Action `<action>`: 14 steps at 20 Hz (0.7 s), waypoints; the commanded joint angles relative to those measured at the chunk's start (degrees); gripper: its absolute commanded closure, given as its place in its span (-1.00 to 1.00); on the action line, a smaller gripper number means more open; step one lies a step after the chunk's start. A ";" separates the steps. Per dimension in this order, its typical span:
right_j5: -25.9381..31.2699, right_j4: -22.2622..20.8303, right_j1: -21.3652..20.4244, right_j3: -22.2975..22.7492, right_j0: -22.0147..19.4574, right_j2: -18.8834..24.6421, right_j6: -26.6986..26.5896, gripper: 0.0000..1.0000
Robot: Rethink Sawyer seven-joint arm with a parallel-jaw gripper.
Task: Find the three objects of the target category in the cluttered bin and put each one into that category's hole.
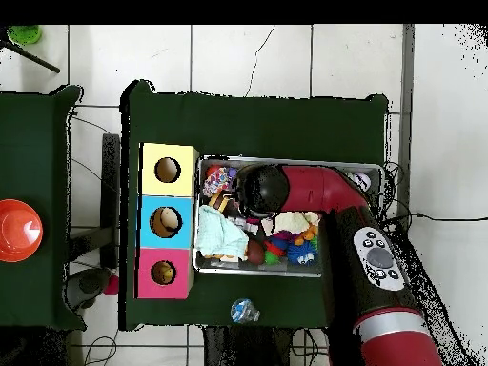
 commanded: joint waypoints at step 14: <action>9.82 12.47 -10.09 6.91 -7.16 12.45 -1.23 1.00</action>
